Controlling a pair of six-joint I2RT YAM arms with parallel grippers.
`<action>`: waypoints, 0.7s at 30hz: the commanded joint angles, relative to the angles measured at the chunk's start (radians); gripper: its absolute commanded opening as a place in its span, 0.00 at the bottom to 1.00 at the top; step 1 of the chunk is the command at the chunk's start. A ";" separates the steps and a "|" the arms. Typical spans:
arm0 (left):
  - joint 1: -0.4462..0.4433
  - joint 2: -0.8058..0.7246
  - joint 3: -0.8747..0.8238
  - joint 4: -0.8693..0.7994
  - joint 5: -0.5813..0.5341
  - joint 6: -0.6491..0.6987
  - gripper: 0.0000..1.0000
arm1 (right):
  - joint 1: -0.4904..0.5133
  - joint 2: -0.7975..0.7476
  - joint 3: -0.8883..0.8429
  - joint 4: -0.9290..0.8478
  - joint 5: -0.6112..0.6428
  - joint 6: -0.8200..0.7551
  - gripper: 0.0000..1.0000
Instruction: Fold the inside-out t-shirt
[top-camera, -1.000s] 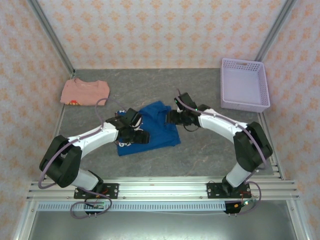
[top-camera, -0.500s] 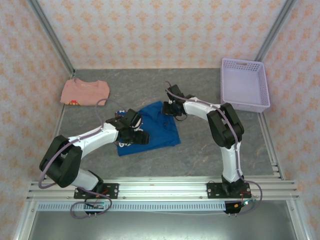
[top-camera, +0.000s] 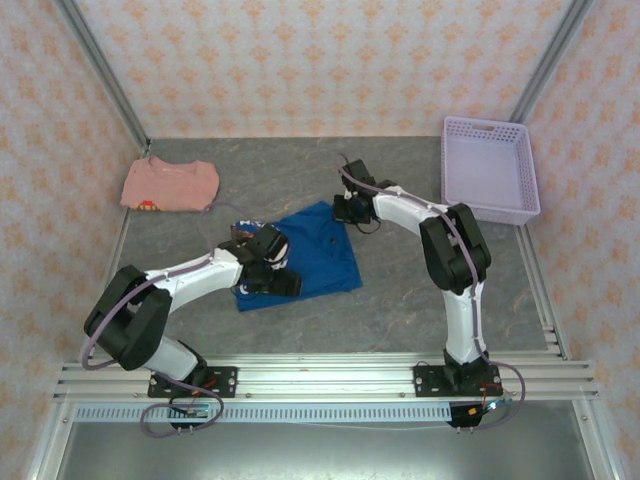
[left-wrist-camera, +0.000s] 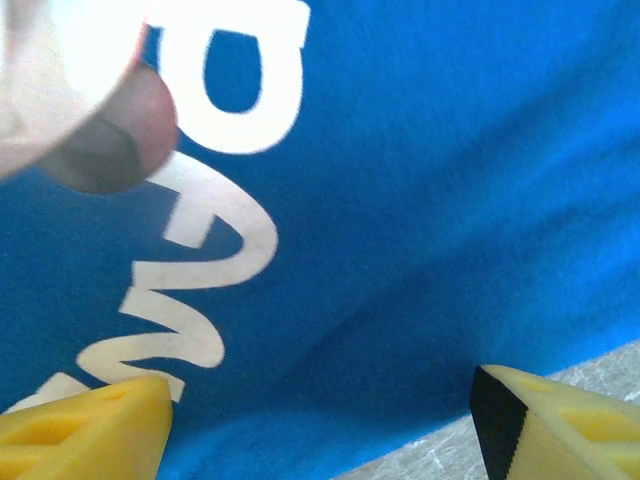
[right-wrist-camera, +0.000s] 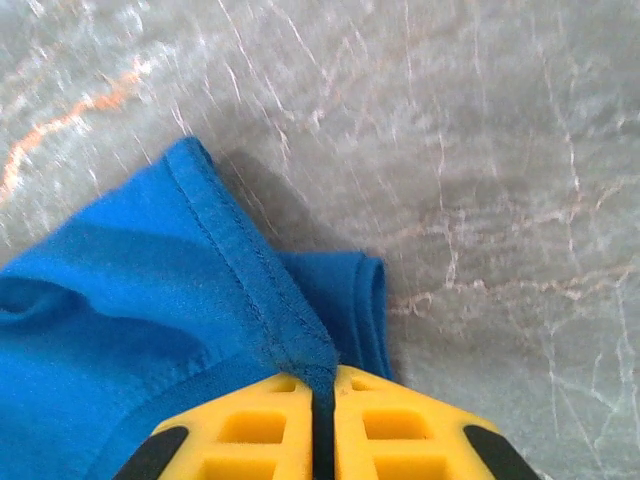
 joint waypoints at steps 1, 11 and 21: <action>-0.031 0.028 0.004 0.025 0.031 0.034 0.80 | -0.011 0.068 0.088 -0.079 0.053 -0.033 0.14; -0.127 0.102 0.121 0.078 0.098 0.006 0.80 | -0.027 0.002 0.152 -0.229 0.155 -0.110 0.36; -0.006 -0.010 0.191 0.061 -0.068 -0.037 0.83 | -0.006 -0.500 -0.359 -0.139 0.043 -0.015 0.52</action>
